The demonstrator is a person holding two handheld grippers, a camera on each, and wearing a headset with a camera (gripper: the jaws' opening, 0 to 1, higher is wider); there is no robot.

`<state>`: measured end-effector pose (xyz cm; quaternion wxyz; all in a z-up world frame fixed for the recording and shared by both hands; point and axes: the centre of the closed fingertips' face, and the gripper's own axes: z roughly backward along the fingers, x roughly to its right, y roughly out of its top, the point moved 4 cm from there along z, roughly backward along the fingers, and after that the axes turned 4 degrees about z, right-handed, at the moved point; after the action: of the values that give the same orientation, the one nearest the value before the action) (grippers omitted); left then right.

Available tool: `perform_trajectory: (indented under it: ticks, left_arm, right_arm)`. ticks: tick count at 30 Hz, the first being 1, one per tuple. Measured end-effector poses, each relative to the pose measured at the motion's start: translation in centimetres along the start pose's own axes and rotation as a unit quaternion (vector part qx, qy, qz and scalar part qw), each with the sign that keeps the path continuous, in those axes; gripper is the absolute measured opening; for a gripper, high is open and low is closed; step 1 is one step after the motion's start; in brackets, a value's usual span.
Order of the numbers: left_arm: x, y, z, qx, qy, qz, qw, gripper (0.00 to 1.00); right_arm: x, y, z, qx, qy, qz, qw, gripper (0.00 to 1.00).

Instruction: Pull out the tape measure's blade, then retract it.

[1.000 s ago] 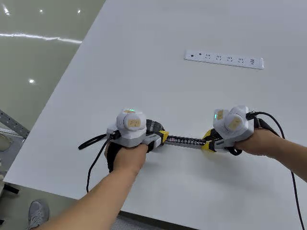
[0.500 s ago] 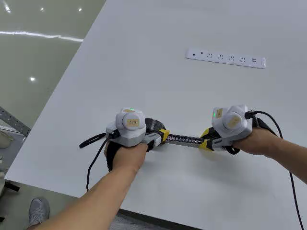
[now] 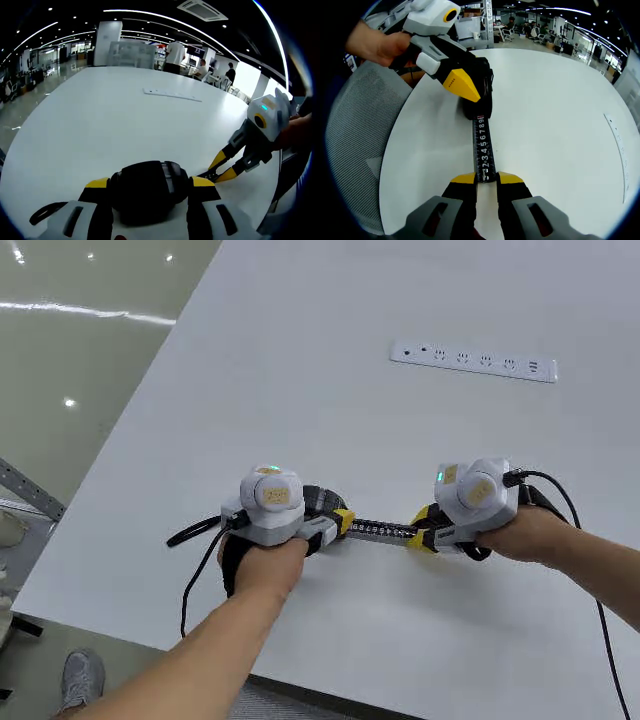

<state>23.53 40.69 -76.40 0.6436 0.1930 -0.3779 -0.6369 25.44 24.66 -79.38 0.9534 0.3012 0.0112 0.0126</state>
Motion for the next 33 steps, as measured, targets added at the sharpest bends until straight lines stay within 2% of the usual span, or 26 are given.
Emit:
perform_trajectory:
  ticks: [15,33]
  left_arm:
    - [0.0,0.0,0.1,0.003,0.001,0.004,1.0000,0.55]
    - [-0.1,-0.1,0.2,0.009,-0.008,0.012,0.9999,0.55]
  right_arm:
    - [0.0,0.8,-0.6,0.005,0.002,-0.005,1.0000,0.11]
    - [-0.2,2.6,-1.9,0.016,0.008,-0.005,0.9998,0.11]
